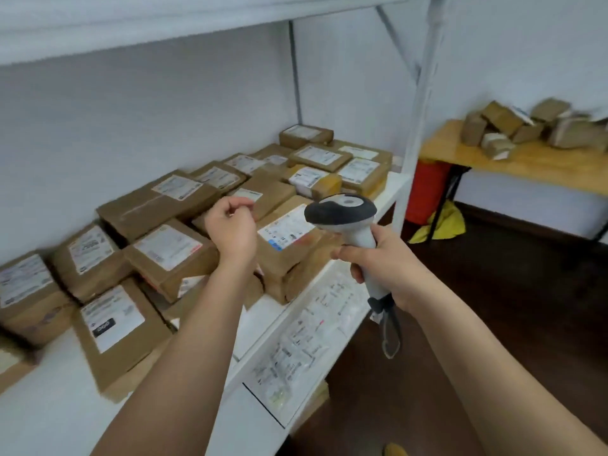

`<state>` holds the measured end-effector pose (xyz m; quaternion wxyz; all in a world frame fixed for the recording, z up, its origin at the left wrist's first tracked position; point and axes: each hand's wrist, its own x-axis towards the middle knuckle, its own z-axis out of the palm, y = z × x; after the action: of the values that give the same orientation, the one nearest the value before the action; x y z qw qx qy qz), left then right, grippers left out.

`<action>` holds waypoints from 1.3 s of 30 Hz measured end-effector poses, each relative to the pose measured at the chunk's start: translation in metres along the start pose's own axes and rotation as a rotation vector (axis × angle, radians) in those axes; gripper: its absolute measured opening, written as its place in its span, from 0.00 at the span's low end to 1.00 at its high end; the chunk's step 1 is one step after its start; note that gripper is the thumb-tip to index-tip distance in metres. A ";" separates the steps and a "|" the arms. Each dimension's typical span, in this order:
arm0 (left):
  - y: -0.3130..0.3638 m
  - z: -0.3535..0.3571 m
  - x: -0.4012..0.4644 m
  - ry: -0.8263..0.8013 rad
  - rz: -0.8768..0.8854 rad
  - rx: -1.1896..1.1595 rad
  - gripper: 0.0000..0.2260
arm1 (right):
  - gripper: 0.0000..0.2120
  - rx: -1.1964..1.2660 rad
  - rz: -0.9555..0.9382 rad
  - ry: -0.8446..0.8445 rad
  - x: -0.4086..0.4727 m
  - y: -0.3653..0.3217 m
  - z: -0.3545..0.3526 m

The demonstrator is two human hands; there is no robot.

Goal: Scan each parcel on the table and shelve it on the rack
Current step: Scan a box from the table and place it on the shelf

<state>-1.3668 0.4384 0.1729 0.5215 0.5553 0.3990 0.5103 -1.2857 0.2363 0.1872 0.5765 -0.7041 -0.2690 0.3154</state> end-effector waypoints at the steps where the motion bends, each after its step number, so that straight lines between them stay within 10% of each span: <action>1: -0.001 0.020 -0.009 -0.049 -0.002 0.001 0.18 | 0.08 0.015 0.000 0.043 0.000 0.005 -0.017; 24: -0.067 0.591 -0.159 -0.751 -0.113 0.178 0.16 | 0.10 0.306 0.065 0.800 0.123 0.106 -0.508; 39: -0.158 0.967 -0.124 -0.864 -0.327 0.249 0.13 | 0.08 0.272 0.126 0.909 0.320 0.140 -0.766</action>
<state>-0.4221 0.1731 0.0614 0.6426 0.7048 0.2860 0.0922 -0.4955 -0.0451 0.1116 0.7024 -0.7038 0.0974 0.0423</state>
